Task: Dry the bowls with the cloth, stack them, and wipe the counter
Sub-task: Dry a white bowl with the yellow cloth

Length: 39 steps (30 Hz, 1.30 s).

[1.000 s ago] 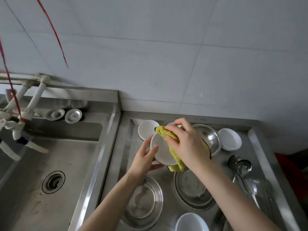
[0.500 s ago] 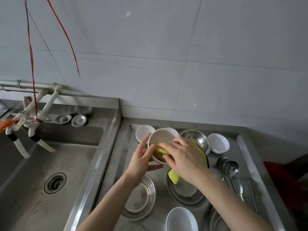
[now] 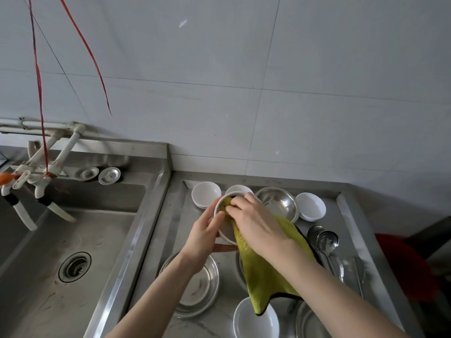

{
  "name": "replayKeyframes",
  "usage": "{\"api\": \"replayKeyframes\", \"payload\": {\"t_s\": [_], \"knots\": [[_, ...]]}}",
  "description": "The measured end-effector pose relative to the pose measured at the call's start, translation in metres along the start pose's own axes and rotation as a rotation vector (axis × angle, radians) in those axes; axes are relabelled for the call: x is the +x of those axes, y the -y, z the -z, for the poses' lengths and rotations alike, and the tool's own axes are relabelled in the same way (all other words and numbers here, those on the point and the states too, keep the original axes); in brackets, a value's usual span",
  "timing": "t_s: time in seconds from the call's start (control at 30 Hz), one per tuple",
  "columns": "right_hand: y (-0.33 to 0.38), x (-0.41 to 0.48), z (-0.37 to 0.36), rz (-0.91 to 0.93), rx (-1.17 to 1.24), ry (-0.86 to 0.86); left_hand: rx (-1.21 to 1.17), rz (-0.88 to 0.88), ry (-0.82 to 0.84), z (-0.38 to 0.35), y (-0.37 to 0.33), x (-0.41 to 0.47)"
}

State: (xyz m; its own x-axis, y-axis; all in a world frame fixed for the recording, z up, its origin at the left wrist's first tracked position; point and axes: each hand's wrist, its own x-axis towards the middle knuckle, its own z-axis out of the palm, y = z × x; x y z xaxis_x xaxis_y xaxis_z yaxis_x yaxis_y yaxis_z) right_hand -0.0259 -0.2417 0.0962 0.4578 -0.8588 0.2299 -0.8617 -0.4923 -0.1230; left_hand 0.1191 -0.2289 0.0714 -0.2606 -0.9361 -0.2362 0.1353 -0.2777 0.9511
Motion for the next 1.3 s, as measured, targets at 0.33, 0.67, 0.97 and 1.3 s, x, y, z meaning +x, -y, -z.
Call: {"api": "replayKeyframes", "payload": {"t_s": [0.33, 0.67, 0.97, 1.3], "knots": [[-0.014, -0.013, 0.003, -0.130, 0.083, 0.117, -0.031, -0.087, -0.151, 0.008, -0.011, 0.003], [0.010, 0.001, -0.008, -0.115, 0.299, -0.117, 0.024, -0.091, -0.148, -0.002, 0.004, 0.002], [-0.006, -0.010, 0.005, -0.235, -0.058, 0.049, -0.066, -0.114, -0.162, 0.005, -0.014, 0.002], [0.008, -0.007, -0.007, -0.205, 0.401, -0.093, 0.054, -0.155, -0.144, -0.009, 0.008, 0.005]]}}
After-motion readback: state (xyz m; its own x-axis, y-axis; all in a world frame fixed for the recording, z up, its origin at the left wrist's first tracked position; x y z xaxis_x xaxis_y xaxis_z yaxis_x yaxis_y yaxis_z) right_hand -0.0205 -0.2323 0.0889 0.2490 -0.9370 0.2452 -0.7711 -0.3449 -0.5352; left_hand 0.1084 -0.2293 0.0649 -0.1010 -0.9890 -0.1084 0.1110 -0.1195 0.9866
